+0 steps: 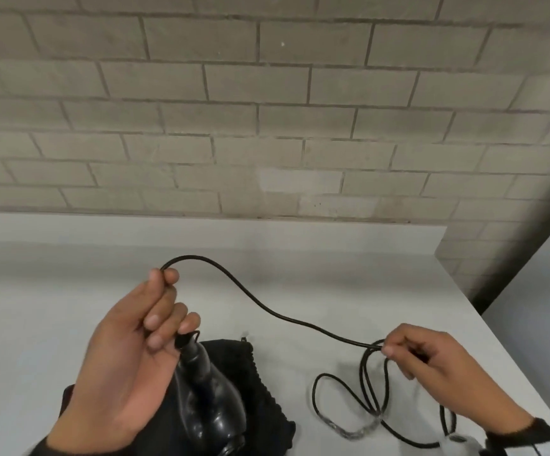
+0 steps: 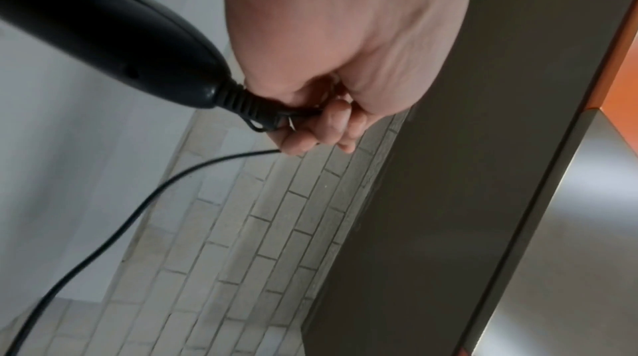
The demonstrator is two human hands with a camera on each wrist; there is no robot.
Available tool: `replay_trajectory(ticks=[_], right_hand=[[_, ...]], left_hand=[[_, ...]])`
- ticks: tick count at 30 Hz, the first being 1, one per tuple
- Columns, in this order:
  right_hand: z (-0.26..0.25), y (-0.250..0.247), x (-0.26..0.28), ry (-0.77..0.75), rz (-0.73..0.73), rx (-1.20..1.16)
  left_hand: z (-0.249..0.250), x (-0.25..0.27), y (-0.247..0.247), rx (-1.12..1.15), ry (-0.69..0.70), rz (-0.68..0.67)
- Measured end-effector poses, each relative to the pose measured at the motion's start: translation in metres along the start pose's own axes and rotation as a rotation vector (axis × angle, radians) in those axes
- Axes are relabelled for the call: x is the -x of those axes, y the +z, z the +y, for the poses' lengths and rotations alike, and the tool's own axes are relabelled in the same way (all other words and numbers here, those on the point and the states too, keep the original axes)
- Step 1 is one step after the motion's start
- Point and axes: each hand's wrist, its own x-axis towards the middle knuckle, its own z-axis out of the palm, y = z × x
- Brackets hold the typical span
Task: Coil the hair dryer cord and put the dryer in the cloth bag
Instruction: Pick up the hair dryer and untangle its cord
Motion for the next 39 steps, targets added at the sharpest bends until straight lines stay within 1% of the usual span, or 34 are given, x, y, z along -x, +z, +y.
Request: replay_trajectory(ticks=[3, 6, 8, 10, 12, 14, 17, 19, 23, 26, 28, 32, 37, 39], right_hand=[[-0.016, 0.023, 0.008, -0.033, -0.035, 0.08], [-0.036, 0.041, 0.015, -0.078, -0.112, 0.152], [-0.051, 0.046, 0.022, -0.084, -0.2, 0.183], [-0.068, 0.045, 0.028, -0.143, -0.225, 0.237], [-0.085, 0.038, 0.03, -0.261, -0.162, 0.217], [-0.098, 0.033, 0.027, -0.342, -0.047, 0.133], [-0.113, 0.028, 0.017, -0.398, 0.089, -0.008], [-0.121, 0.029, 0.008, -0.418, 0.14, -0.041], [-0.133, 0.038, -0.011, -0.422, 0.209, -0.129], [-0.138, 0.044, -0.025, -0.416, 0.244, -0.131], [-0.138, 0.047, -0.034, -0.384, 0.279, -0.131], [-0.129, 0.052, -0.047, -0.299, 0.359, -0.17], [-0.12, 0.058, -0.051, -0.234, 0.316, -0.272], [-0.12, 0.059, -0.05, -0.235, 0.334, -0.301]], left_hand=[[-0.016, 0.003, 0.008, -0.016, 0.013, -0.026], [-0.032, 0.005, 0.016, -0.036, 0.022, -0.06], [-0.039, 0.005, 0.019, -0.067, 0.038, -0.081], [-0.043, 0.005, 0.022, -0.118, 0.068, -0.103], [-0.046, 0.004, 0.023, -0.15, 0.085, -0.146], [-0.05, 0.003, 0.024, -0.176, 0.095, -0.189], [-0.056, 0.005, 0.024, -0.243, 0.111, -0.265], [-0.059, 0.008, 0.026, -0.292, 0.104, -0.312], [-0.064, 0.013, 0.029, -0.302, 0.117, -0.385], [-0.067, 0.013, 0.028, -0.318, 0.145, -0.453], [-0.067, 0.013, 0.028, -0.296, 0.142, -0.443], [-0.067, 0.011, 0.027, -0.256, 0.092, -0.366], [-0.068, 0.008, 0.027, -0.179, 0.024, -0.384], [-0.069, 0.007, 0.026, -0.175, 0.013, -0.389]])
